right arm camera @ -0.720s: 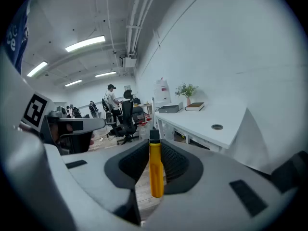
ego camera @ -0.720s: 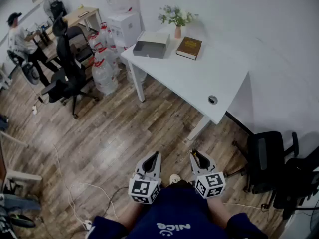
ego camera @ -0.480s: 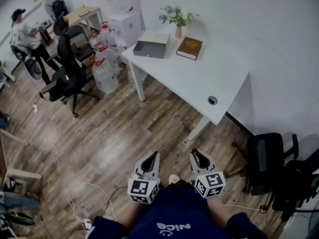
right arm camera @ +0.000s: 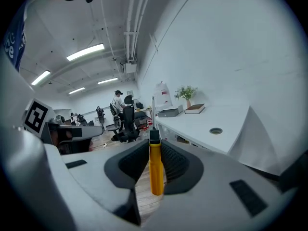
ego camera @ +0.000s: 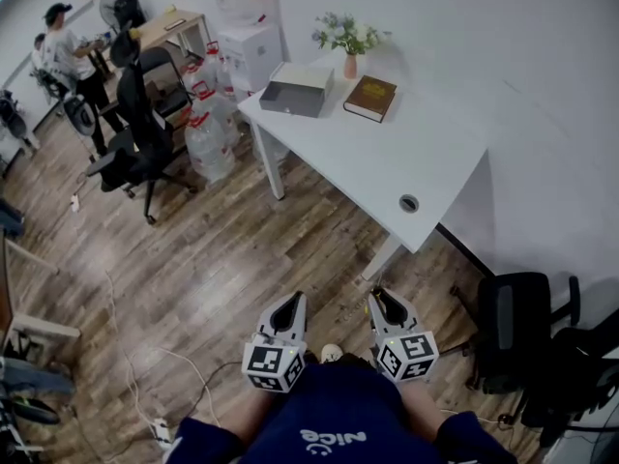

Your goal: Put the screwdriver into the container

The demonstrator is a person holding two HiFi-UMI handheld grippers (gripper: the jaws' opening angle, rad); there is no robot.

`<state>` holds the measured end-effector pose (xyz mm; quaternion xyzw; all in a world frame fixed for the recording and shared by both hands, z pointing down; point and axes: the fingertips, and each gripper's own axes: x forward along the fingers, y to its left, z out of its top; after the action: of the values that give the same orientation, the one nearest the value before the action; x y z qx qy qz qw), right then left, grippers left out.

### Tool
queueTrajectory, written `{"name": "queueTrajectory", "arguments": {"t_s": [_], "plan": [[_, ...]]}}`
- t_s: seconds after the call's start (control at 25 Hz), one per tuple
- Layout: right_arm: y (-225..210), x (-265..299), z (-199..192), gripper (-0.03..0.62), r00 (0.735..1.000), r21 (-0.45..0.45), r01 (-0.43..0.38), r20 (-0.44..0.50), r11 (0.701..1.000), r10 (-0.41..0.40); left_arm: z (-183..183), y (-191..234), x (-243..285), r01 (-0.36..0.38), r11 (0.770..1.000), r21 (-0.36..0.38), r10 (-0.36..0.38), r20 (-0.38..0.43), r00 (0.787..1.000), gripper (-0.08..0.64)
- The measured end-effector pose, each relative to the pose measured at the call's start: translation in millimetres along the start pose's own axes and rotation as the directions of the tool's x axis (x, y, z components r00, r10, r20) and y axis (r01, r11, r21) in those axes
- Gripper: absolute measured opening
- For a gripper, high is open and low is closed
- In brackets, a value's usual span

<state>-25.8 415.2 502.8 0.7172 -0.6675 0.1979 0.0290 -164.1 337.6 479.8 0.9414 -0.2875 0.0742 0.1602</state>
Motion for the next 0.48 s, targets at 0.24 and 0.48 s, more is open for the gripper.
{"name": "queueTrajectory", "arguments": {"t_s": [0.24, 0.48], "plan": [[-15.6, 6.9, 11.2, 0.094, 1.0, 0.004, -0.015, 0.025, 1.0, 0.015, 0.8, -6.6, 15.4, -0.014, 1.0, 0.019, 0.014, 0.001, 1.0, 0.017], [-21.9, 23.6, 5.0, 0.094, 0.999, 0.001, -0.033, -0.007, 0.999, 0.033, -9.1, -3.0, 35.1, -0.012, 1.0, 0.02, 0.013, -0.021, 1.0, 0.017]]}}
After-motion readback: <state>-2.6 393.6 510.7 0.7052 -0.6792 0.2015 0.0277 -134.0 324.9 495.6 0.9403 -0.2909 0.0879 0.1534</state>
